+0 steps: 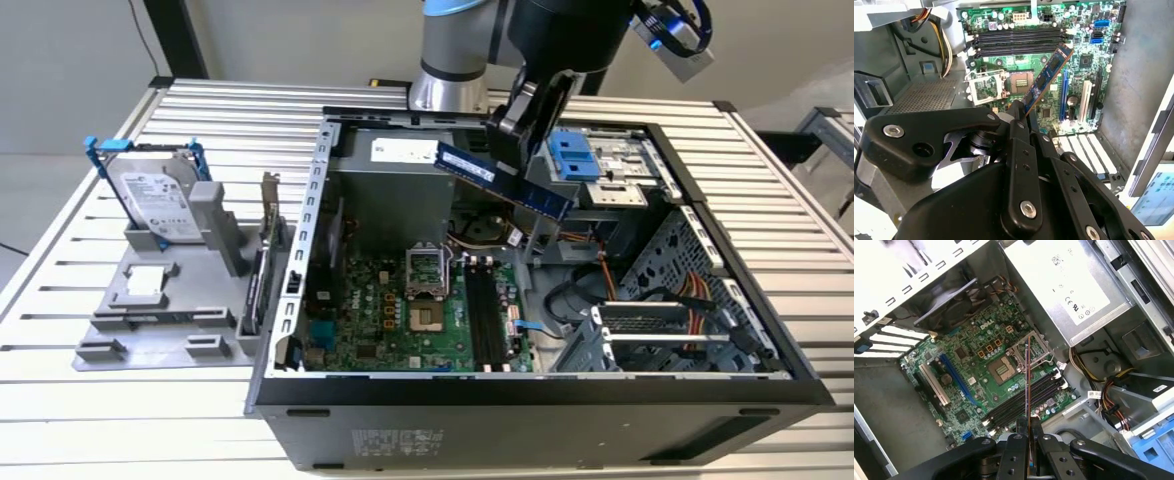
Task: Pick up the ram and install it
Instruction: 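Insert the ram into the slot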
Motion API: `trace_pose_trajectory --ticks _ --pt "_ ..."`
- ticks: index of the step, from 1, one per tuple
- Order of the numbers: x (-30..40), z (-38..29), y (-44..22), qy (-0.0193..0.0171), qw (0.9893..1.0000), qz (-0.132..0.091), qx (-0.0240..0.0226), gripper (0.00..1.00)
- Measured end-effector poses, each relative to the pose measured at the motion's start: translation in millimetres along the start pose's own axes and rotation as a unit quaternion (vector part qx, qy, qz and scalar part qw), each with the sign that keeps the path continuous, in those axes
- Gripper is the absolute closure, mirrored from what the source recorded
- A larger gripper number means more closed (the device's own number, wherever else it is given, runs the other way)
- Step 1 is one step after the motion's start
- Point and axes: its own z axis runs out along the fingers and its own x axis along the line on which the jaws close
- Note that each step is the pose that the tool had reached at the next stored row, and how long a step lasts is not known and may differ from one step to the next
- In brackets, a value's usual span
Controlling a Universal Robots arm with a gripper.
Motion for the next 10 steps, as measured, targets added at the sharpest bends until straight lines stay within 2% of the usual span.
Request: trace_pose_trajectory --ticks 4,10 --pt "0.0 0.0 0.0 -0.0001 1.0000 0.002 -0.0001 1.00" --pt "0.0 0.0 0.0 -0.0008 0.9999 0.016 -0.0012 1.00"
